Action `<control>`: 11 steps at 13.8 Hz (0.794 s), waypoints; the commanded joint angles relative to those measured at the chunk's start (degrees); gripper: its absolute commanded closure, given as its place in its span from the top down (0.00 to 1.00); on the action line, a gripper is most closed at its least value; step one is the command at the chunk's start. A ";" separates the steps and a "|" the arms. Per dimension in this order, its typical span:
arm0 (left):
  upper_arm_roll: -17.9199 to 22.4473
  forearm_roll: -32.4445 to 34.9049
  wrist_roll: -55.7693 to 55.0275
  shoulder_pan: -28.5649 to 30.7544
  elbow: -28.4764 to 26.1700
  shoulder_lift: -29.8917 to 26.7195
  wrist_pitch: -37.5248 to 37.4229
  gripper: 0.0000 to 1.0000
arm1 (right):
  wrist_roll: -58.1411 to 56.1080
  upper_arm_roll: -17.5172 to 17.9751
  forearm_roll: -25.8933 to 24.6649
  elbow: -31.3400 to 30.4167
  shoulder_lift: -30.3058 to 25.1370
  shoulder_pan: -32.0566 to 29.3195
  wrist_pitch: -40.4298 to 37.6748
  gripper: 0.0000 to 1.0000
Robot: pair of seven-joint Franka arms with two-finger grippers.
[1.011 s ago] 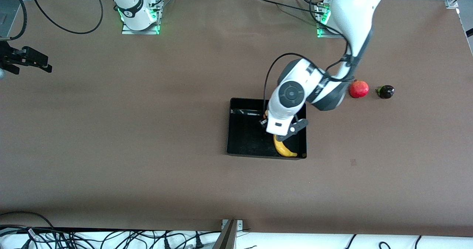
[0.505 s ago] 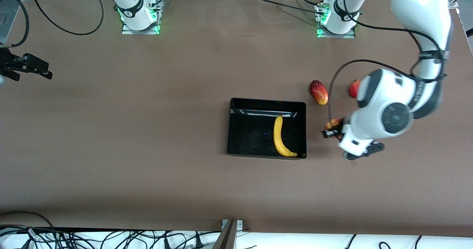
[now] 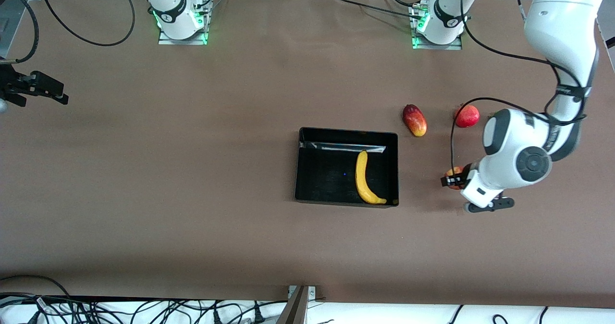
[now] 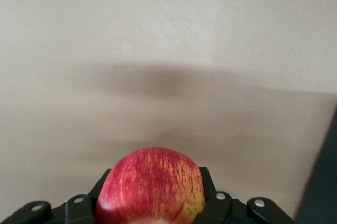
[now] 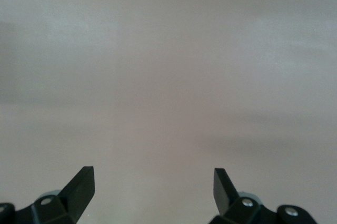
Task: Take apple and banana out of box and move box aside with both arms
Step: 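Lower the apple onto the table beside the tray and open the left gripper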
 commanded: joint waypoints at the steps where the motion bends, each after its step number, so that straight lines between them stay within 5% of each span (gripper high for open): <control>1: -0.85 4.44 0.56 2.13 -9.25 -2.63 9.20 0.00 | -0.37 -0.08 0.41 0.56 0.10 -0.11 0.16 1.00; 10: 0.02 10.60 0.56 3.54 -9.62 1.93 13.27 0.00 | -0.28 0.45 0.84 0.56 0.01 0.06 -0.54 1.00; 11: 0.02 11.21 0.56 3.54 -9.53 2.37 13.53 0.06 | -0.28 0.36 0.85 0.56 0.01 0.06 -0.54 1.00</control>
